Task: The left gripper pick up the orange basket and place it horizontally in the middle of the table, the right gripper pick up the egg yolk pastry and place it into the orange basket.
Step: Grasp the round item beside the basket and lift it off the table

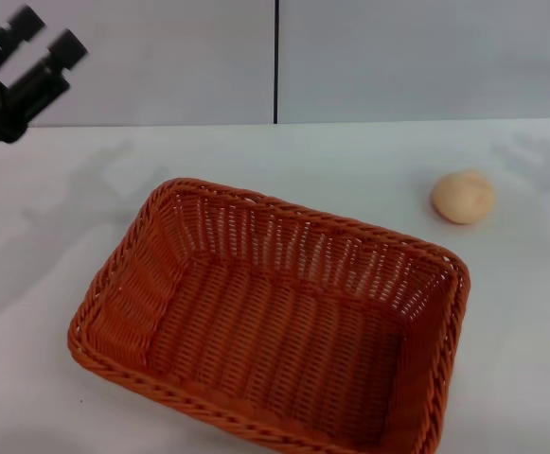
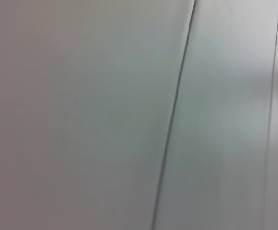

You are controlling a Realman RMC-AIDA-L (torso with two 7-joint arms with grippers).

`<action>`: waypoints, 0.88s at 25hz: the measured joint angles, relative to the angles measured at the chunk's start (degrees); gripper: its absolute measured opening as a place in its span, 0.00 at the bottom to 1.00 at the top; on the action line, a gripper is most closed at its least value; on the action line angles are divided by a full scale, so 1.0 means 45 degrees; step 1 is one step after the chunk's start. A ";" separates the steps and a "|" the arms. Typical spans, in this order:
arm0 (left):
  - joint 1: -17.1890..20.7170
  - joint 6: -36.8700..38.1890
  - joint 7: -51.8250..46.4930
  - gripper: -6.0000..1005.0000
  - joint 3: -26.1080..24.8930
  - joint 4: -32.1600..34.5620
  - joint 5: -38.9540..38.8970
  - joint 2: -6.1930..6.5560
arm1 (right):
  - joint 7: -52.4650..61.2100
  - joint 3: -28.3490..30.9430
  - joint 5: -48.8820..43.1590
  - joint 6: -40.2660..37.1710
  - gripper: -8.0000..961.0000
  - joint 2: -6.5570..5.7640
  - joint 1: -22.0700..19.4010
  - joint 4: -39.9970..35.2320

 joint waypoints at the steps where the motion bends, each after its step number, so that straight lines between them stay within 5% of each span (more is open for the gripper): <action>1: 0.0004 0.0015 0.0420 0.80 0.0000 -0.0133 -0.0312 -0.0028 | 0.0815 0.0036 -0.0949 -0.0165 0.64 -0.0144 0.0245 -0.0396; 6: -0.0004 0.0117 0.1817 0.80 0.0038 -0.0814 -0.1285 -0.0026 | 0.4127 0.0056 -0.5063 -0.0748 0.64 -0.0796 0.1920 -0.1523; 10: -0.0086 0.0036 0.1960 0.80 0.0046 -0.0966 -0.1329 -0.0050 | 0.5094 -0.0083 -0.7898 -0.0907 0.64 -0.1044 0.3291 -0.1481; 17: -0.0213 0.0009 0.1965 0.80 0.0026 -0.1374 -0.1375 -0.0026 | 0.5244 -0.2277 -0.9272 -0.0790 0.64 -0.0908 0.4257 -0.1433; 22: -0.0215 0.0009 0.1965 0.80 0.0088 -0.1677 -0.1385 -0.0029 | 0.5337 -0.3174 -1.0134 -0.0231 0.64 -0.0569 0.4800 -0.1011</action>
